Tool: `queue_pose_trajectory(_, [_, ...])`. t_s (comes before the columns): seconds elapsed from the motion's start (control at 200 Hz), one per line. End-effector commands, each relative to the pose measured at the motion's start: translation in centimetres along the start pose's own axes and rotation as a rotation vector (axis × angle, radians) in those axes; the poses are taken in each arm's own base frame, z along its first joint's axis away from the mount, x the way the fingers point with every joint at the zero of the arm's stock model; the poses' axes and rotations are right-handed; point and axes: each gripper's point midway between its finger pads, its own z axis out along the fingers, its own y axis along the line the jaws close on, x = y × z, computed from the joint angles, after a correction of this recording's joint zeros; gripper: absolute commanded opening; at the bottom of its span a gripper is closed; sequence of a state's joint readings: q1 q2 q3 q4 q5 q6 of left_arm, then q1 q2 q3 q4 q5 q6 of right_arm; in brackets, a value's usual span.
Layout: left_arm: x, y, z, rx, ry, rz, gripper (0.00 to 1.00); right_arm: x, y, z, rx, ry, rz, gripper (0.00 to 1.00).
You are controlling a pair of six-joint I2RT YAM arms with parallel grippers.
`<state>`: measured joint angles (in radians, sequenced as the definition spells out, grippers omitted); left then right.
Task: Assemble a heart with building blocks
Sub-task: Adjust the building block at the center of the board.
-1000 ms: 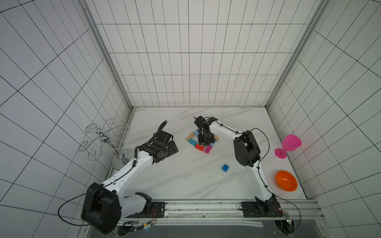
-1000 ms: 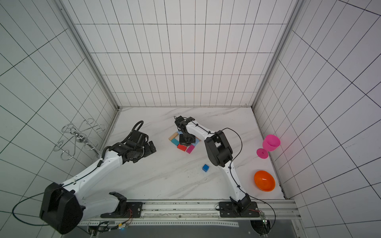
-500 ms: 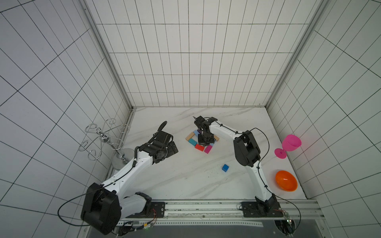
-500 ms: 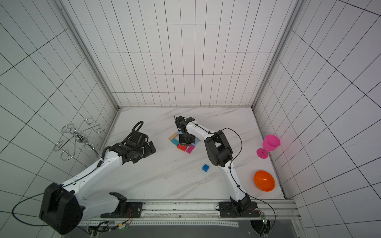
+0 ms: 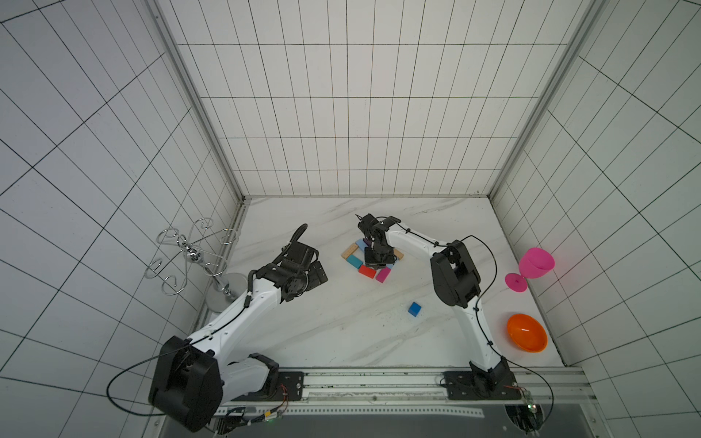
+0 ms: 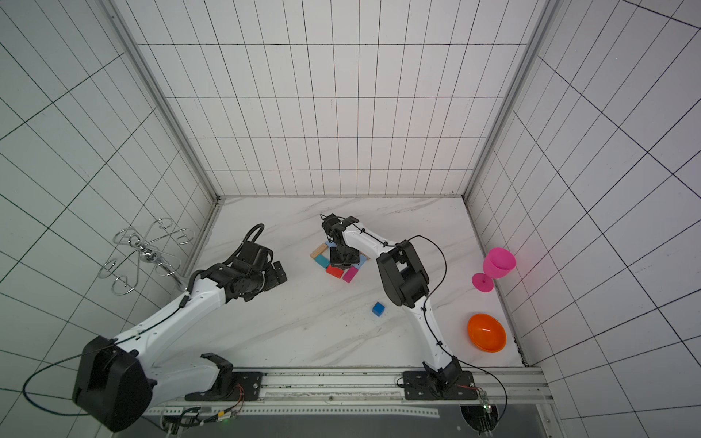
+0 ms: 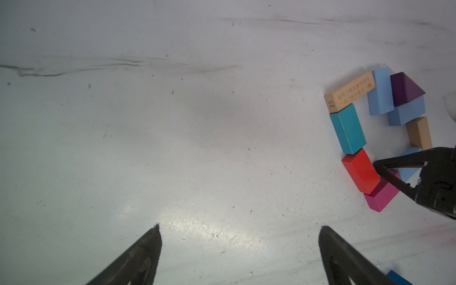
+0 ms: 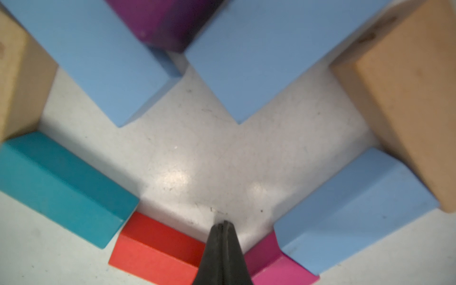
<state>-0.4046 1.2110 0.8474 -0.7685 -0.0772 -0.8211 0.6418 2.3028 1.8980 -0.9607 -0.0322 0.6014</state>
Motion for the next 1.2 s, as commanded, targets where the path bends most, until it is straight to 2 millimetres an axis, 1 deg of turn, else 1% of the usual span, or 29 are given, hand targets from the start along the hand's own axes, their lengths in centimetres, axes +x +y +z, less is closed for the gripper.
queue_pose_trajectory(0.0, [-0.2, 0.1, 0.0, 0.004, -0.016, -0.009, 0.98, 1.1, -0.5, -0.4, 0.021, 0.021, 0.002, 0.0])
queue_pose_trajectory(0.51, [-0.1, 0.3, 0.0, 0.005, -0.016, -0.019, 0.98, 1.5, -0.1, -0.7, 0.014, 0.014, -0.006, 0.0])
queue_pose_trajectory(0.859, [0.0, 0.2, 0.1, 0.008, -0.015, -0.02, 0.98, 1.3, 0.3, -1.4, 0.006, -0.009, -0.009, 0.0])
queue_pose_trajectory(1.194, [-0.1, 0.1, 0.1, 0.012, -0.016, -0.021, 0.98, 1.2, 0.2, -1.6, 0.013, -0.016, -0.005, 0.0])
